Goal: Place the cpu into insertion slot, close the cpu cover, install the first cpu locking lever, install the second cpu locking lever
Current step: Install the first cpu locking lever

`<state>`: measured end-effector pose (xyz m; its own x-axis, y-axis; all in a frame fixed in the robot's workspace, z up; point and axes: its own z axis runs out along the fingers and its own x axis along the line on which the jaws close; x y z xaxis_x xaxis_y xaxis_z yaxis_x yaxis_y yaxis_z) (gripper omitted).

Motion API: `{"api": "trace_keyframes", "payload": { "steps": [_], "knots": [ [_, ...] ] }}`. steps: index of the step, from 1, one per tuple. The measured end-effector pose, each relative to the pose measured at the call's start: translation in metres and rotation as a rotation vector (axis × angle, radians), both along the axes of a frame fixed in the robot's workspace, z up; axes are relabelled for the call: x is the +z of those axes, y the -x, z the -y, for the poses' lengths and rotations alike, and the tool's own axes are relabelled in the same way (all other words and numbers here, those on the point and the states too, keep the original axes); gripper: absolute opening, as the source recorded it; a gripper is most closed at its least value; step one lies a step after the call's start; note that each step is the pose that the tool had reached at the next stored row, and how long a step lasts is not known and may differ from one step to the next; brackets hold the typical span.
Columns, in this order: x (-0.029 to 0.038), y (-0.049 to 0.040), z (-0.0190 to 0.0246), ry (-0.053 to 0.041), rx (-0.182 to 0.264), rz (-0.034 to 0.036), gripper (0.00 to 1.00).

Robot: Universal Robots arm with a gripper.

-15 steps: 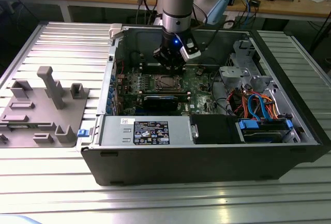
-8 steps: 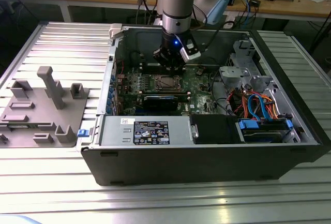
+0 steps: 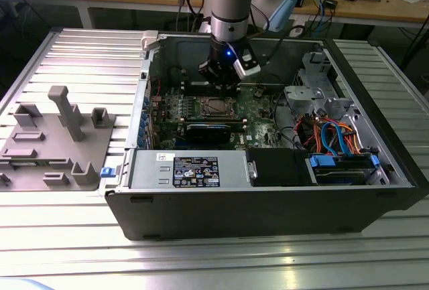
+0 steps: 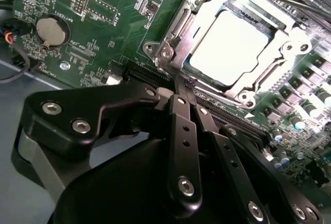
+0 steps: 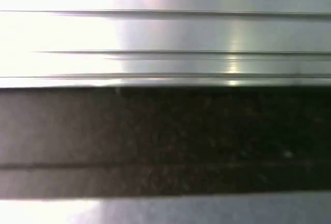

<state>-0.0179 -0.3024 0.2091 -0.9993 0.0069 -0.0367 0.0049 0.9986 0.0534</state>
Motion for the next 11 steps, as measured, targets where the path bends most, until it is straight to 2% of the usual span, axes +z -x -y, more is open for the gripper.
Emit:
{"api": "trace_keyframes", "payload": {
  "steps": [3, 5, 8, 11],
  "knots": [
    [0.0046, 0.0000, 0.0000, 0.0003, 0.000, 0.0000, 0.11],
    [0.0049, -0.0001, 0.0000, 0.0020, 0.000, 0.0002, 0.11],
    [0.0049, 0.0000, 0.0015, 0.0122, 0.000, 0.0000, 0.11],
    [0.0047, 0.0000, 0.0041, 0.0161, 0.000, 0.0001, 0.11]
  ]
}}
